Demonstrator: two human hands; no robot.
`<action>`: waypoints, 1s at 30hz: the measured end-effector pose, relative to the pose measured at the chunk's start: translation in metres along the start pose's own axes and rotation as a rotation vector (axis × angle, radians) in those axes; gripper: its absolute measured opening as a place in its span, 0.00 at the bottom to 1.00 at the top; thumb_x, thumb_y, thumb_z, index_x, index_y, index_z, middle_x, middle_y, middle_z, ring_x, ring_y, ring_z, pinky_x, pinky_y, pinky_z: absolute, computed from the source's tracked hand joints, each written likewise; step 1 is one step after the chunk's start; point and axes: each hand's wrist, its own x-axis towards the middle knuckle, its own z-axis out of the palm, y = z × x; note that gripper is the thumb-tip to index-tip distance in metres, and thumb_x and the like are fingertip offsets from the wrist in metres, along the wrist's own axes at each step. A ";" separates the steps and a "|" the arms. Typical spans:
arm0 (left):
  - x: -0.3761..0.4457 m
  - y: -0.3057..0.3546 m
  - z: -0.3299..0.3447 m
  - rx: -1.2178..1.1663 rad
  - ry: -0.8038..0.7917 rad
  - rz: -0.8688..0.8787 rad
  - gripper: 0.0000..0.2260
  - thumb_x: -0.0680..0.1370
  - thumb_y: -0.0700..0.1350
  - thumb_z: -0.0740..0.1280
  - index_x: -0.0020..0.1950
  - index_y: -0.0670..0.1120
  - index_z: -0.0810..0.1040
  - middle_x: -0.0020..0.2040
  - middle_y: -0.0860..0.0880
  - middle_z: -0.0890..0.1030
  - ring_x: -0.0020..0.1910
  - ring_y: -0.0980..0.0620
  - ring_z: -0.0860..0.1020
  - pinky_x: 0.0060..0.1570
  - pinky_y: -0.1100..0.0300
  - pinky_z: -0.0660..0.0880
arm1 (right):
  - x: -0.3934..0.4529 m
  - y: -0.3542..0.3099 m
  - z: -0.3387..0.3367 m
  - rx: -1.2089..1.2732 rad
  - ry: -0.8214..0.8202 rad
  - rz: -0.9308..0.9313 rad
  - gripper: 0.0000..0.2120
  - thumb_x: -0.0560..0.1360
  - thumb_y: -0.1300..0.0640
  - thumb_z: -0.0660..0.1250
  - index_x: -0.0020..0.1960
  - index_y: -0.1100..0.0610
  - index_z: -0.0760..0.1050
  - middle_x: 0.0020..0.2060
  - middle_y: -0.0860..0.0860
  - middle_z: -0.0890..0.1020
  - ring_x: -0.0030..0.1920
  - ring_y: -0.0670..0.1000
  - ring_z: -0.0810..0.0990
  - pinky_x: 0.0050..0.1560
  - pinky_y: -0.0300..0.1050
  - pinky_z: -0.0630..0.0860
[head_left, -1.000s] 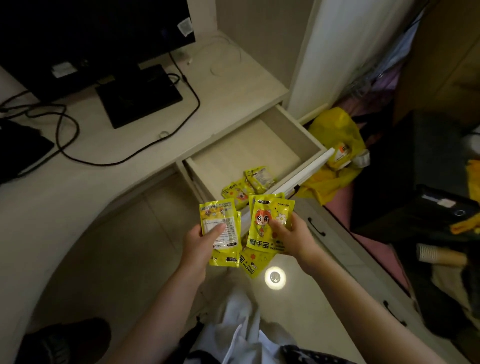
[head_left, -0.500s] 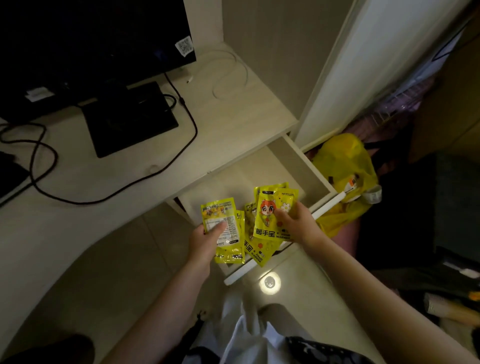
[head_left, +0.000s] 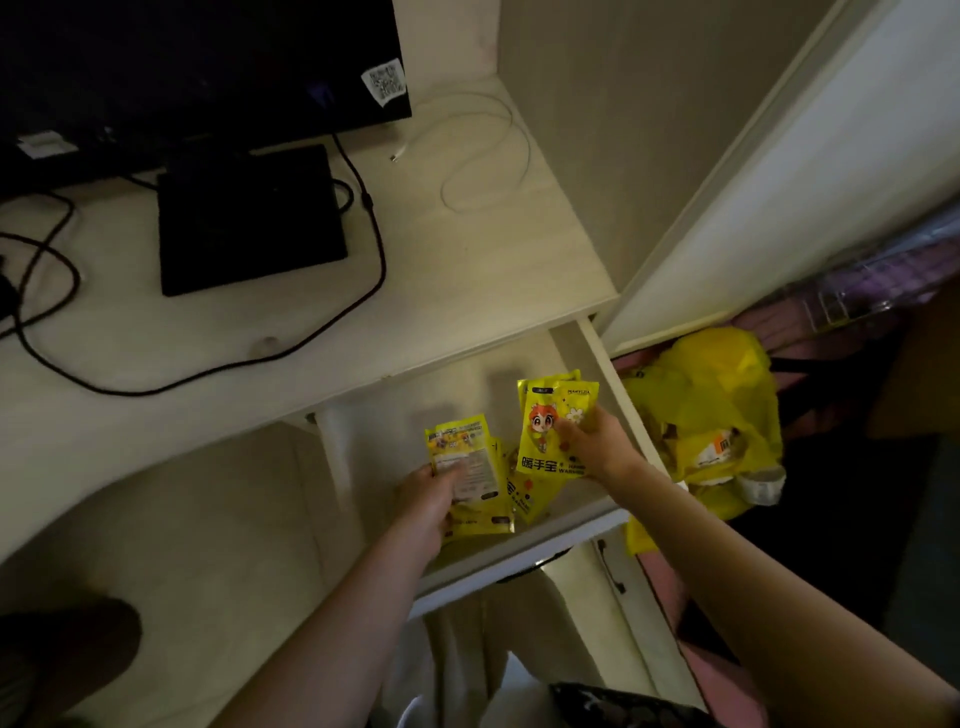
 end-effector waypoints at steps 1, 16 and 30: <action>0.003 -0.001 0.008 -0.017 0.006 -0.018 0.07 0.78 0.43 0.66 0.54 0.44 0.78 0.49 0.43 0.84 0.47 0.43 0.82 0.51 0.46 0.79 | 0.010 0.000 -0.003 -0.038 -0.015 0.002 0.12 0.78 0.56 0.64 0.61 0.57 0.72 0.52 0.55 0.81 0.50 0.55 0.81 0.52 0.53 0.79; 0.087 -0.040 0.082 0.069 0.139 -0.073 0.11 0.78 0.40 0.65 0.59 0.41 0.78 0.53 0.42 0.81 0.50 0.44 0.79 0.44 0.57 0.76 | 0.112 0.054 -0.010 -0.413 -0.293 0.013 0.14 0.77 0.58 0.65 0.62 0.57 0.75 0.57 0.58 0.80 0.56 0.56 0.79 0.60 0.56 0.76; 0.076 -0.050 0.066 0.559 0.189 0.048 0.10 0.77 0.42 0.65 0.56 0.43 0.82 0.53 0.43 0.84 0.52 0.46 0.81 0.44 0.62 0.71 | 0.110 0.061 -0.012 -0.850 -0.278 0.049 0.13 0.79 0.58 0.59 0.62 0.61 0.71 0.57 0.59 0.78 0.57 0.59 0.78 0.55 0.49 0.75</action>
